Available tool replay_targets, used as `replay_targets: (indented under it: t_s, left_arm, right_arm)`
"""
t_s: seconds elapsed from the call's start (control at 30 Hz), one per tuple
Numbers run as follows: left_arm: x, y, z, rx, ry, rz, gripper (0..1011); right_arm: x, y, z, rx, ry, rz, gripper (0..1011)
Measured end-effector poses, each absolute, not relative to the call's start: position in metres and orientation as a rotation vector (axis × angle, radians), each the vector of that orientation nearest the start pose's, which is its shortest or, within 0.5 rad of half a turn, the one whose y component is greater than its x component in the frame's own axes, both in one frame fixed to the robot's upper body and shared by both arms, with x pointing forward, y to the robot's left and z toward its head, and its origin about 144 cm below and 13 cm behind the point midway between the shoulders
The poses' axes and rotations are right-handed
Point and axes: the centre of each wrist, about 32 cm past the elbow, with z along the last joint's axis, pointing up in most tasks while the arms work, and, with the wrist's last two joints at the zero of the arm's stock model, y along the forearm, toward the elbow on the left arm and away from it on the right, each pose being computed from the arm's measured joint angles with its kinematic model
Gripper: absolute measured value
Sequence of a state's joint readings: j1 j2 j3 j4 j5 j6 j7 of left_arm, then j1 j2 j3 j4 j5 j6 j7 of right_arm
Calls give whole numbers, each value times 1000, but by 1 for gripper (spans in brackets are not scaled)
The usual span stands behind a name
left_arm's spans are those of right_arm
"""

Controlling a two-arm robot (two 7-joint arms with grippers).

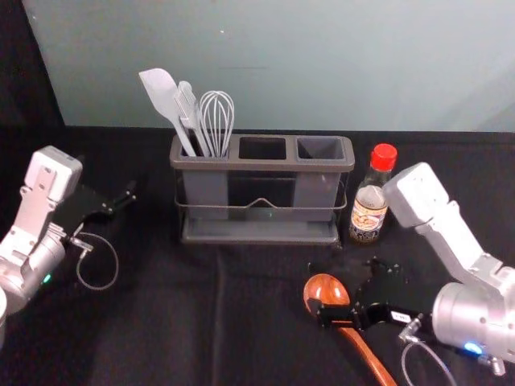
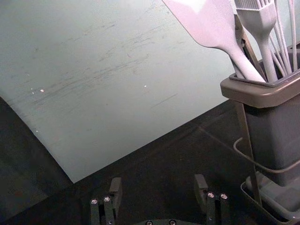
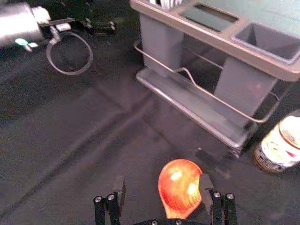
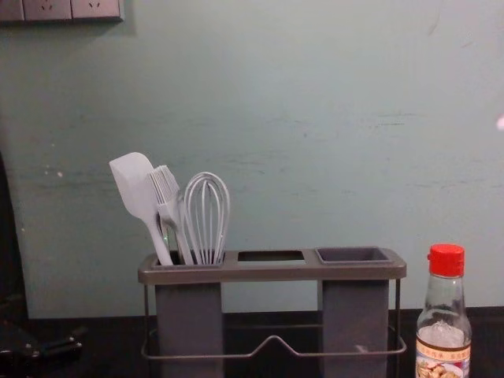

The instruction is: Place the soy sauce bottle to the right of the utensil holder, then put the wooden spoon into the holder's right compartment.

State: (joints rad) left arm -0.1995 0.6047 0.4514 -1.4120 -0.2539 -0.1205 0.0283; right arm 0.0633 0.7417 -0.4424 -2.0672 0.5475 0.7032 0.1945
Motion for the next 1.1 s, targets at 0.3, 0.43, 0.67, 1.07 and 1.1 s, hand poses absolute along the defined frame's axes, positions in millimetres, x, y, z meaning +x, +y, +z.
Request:
replay_targets:
  t_s: [0.3, 0.43, 0.67, 1.07, 1.1]
  left_arm:
    - [489, 310, 1140, 304, -285, 1248, 1005]
    - [489, 310, 1140, 304, -285, 1248, 1005]
    - [489, 310, 1140, 304, -285, 1248, 1005]
    - [489, 310, 1140, 304, -285, 1248, 1005]
    - [489, 310, 1140, 304, -285, 1248, 1005]
  right_arm:
    - [413, -229, 1250, -619, 201, -795, 1003]
    - [416, -228, 1244, -629, 218, -803, 1003]
    - [422, -227, 1233, -646, 246, -814, 1003]
    - [429, -226, 1226, -654, 262, -823, 1003]
    - [429, -226, 1226, -654, 263, -826, 1003]
